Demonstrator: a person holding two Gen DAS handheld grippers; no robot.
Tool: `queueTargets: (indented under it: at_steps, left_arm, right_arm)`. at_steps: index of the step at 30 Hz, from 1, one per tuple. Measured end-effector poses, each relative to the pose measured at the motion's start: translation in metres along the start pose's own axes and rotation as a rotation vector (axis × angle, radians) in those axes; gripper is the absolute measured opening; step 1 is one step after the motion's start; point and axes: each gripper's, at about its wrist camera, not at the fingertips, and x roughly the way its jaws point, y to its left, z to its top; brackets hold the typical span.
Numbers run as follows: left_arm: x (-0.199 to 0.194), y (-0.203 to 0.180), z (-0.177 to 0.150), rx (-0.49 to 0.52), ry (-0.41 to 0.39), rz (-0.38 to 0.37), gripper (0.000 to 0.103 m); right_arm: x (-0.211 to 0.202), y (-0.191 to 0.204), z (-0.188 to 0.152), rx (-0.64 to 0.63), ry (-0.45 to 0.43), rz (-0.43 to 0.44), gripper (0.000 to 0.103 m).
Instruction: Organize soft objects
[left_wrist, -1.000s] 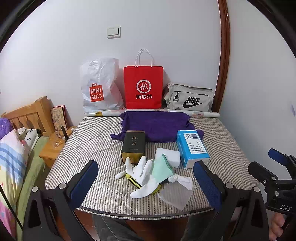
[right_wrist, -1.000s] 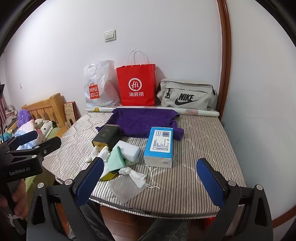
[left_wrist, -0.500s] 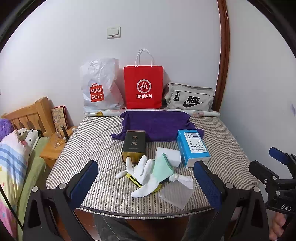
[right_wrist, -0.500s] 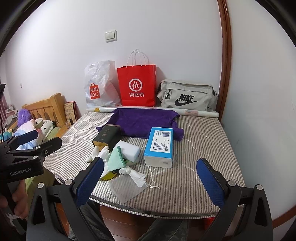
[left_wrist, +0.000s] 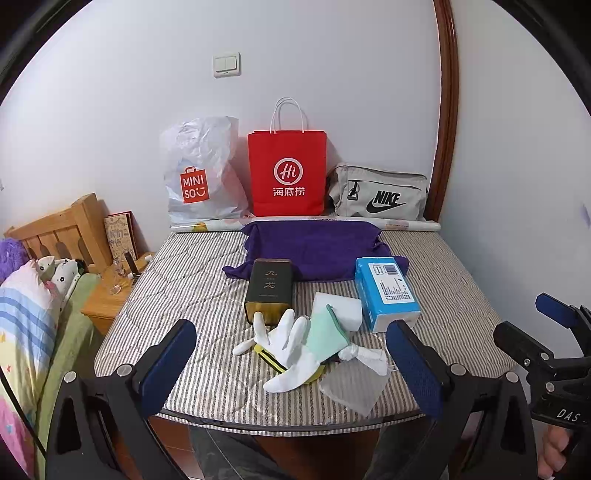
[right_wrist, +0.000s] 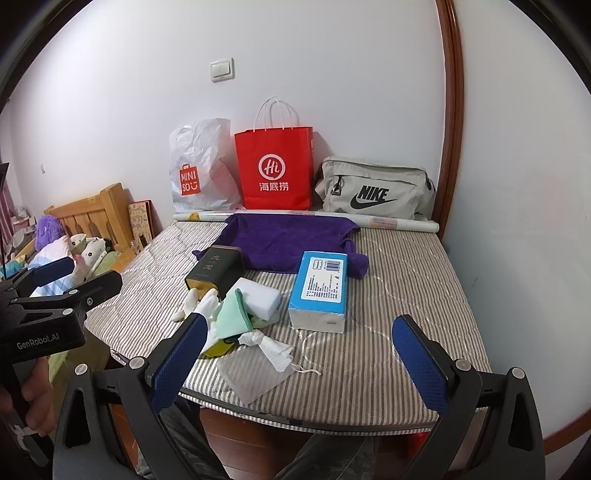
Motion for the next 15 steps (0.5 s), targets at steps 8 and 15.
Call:
queueTargets:
  at_steps: [8, 15]
  left_arm:
    - [-0.0015, 0.0015, -0.0005, 0.002, 0.001, -0.002, 0.103]
    - [0.0031, 0.0040, 0.0001, 0.007, 0.010, 0.000, 0.103]
  right_arm:
    - [0.0039, 0.0028, -0.0024, -0.009, 0.004, 0.005, 0.099]
    - [0.0099, 0.0033, -0.0077, -0.016, 0.009, 0.017, 0.099]
